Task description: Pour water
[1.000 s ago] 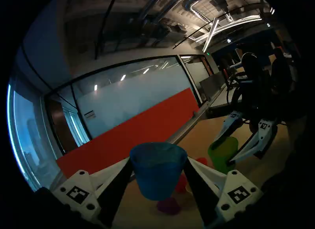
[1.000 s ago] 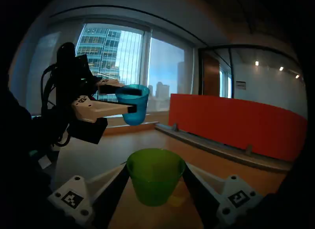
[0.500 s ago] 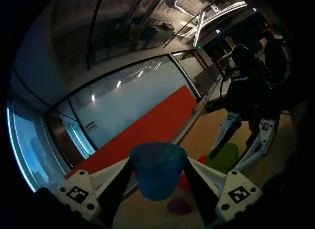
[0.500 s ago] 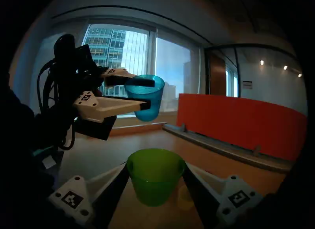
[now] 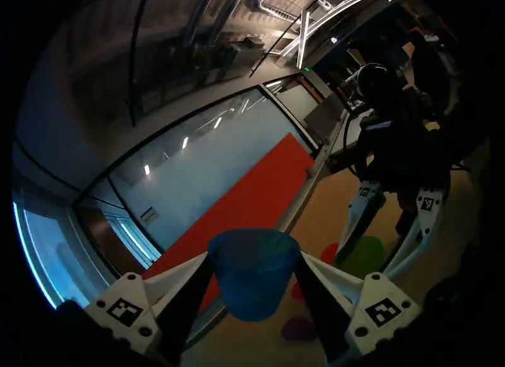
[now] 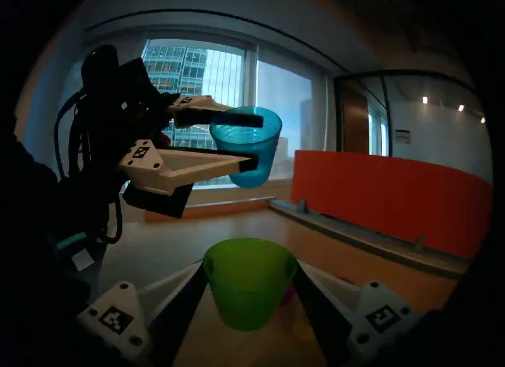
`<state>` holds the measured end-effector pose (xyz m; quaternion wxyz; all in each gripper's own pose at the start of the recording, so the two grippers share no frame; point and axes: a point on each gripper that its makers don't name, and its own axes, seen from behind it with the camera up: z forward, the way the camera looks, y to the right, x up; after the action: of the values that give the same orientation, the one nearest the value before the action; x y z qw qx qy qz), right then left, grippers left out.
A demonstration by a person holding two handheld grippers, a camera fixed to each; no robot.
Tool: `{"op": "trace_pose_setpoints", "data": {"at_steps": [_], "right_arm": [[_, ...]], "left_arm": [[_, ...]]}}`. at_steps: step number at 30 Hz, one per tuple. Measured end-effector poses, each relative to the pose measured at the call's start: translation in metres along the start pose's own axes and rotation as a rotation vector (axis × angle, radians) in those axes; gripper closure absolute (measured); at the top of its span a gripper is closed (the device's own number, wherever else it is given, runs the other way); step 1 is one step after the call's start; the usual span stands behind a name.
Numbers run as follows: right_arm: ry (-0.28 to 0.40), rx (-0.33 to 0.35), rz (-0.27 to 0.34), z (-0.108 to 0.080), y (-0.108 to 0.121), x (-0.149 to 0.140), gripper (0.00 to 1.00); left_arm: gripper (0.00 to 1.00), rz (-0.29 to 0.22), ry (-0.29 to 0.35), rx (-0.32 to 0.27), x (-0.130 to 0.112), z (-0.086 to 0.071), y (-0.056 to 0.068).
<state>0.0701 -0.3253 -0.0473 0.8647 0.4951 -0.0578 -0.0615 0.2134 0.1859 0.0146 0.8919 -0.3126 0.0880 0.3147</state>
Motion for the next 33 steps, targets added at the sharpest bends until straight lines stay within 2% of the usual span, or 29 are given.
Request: {"op": "trace_pose_setpoints", "data": {"at_steps": [17,33], "right_arm": [[0.012,0.025,-0.007,0.009,-0.007,0.008,0.08],[0.018,0.026,-0.006,0.010,-0.005,0.009,0.08]], "left_arm": [[0.14,0.122,0.003,0.003,0.011,0.000,0.001],[0.14,0.197,0.001,0.013,0.015,0.002,-0.002]]}}
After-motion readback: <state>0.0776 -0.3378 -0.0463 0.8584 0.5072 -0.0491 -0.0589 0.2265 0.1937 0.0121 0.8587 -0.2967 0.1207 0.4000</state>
